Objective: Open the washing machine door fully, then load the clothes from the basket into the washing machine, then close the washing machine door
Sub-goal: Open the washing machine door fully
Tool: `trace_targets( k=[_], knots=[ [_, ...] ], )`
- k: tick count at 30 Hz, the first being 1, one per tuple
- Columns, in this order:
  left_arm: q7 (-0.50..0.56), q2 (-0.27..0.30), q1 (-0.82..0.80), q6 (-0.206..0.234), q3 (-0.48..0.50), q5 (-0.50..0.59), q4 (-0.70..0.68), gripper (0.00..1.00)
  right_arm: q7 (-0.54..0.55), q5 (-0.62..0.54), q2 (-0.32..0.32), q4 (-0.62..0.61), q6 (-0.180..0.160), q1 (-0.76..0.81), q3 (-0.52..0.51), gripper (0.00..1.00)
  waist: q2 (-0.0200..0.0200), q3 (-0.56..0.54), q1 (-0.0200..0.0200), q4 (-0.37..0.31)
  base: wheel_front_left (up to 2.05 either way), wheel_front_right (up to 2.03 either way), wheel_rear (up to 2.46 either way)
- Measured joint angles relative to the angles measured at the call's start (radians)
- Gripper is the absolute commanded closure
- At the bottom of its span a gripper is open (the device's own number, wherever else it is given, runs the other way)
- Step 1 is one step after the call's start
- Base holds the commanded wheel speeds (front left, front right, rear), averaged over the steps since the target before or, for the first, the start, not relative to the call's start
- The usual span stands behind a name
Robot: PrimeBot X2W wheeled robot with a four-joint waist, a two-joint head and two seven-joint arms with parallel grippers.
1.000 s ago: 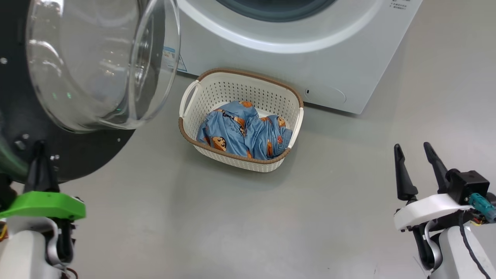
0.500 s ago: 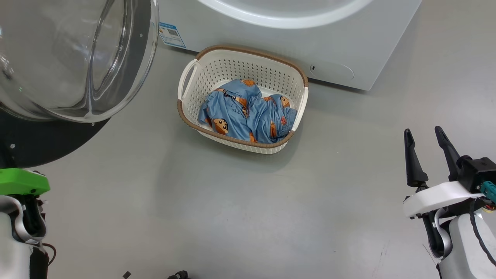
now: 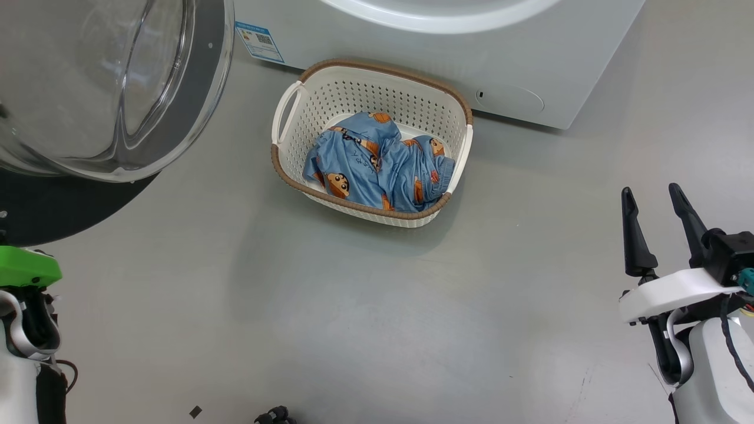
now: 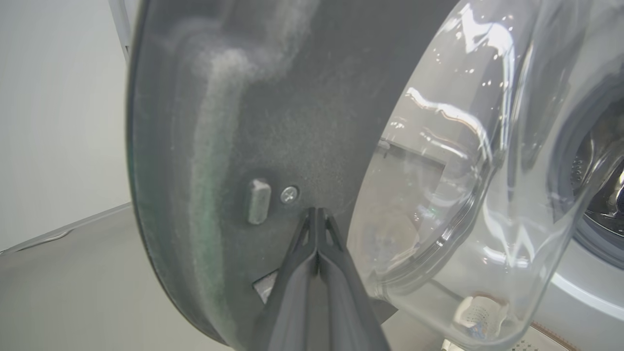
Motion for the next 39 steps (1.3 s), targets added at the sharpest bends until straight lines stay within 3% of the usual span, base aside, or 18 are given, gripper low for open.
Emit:
trace_targets(
  k=[22,39],
  knots=[
    [0.0,-0.034,-0.005,-0.071,-0.008,0.094,-0.072,1.0,0.0,0.018,0.052,0.049,0.0,0.005,0.002,0.0,0.0,-0.108,0.0,-0.002,0.0,0.0,0.0],
    [0.0,-0.041,0.091,-0.107,-0.178,0.219,-0.199,1.0,0.0,0.027,0.075,0.05,0.0,0.006,0.014,0.0,0.0,-0.17,0.0,-0.075,0.0,0.0,0.0]
  ],
)
